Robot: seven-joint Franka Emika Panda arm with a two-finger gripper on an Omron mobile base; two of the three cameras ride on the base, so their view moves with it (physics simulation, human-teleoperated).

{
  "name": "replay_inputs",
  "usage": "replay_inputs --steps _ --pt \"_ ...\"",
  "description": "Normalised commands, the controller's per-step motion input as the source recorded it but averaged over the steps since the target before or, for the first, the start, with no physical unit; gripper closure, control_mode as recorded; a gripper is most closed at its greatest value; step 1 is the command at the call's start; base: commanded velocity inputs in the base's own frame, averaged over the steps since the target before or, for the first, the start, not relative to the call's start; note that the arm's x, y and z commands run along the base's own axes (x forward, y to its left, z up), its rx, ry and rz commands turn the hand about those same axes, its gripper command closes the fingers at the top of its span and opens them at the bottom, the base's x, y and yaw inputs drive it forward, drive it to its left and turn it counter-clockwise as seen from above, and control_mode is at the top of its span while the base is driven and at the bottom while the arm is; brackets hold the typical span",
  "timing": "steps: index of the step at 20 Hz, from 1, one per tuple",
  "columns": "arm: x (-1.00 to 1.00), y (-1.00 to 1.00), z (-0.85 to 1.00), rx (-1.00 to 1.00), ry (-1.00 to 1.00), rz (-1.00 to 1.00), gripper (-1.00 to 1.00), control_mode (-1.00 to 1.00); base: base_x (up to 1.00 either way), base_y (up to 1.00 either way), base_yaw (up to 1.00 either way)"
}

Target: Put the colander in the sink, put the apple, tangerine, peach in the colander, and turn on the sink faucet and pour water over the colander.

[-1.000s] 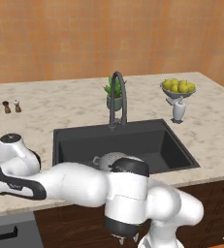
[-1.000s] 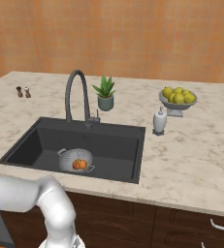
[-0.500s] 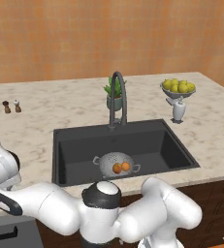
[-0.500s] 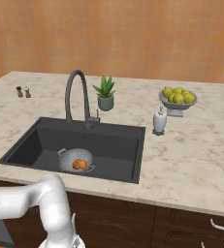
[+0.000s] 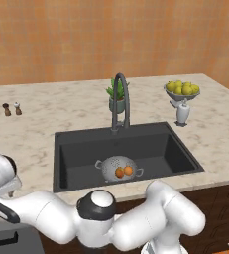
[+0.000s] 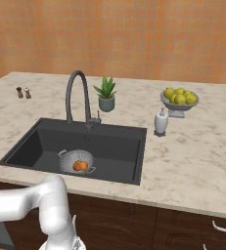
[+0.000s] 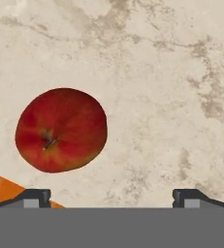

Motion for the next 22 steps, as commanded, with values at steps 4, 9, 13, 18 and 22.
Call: replay_inputs --steps 4,9,13,18,22 --pt "-0.12 -0.41 -0.46 0.12 -0.27 0.15 -1.0 -1.0 0.0 0.0 0.0" --pt "-0.36 -0.65 -0.33 0.26 -0.31 0.22 -1.0 -1.0 0.0 0.0 0.0" --pt "-0.34 -0.68 -0.03 0.28 -0.2 0.23 -1.0 -1.0 0.0 0.0 0.0" --pt "-0.07 -0.11 0.13 0.23 -0.06 0.24 -1.0 -1.0 0.0 0.0 0.0" --pt "0.09 0.3 0.34 0.12 0.0 0.16 -1.0 -1.0 0.0 0.0 0.0"
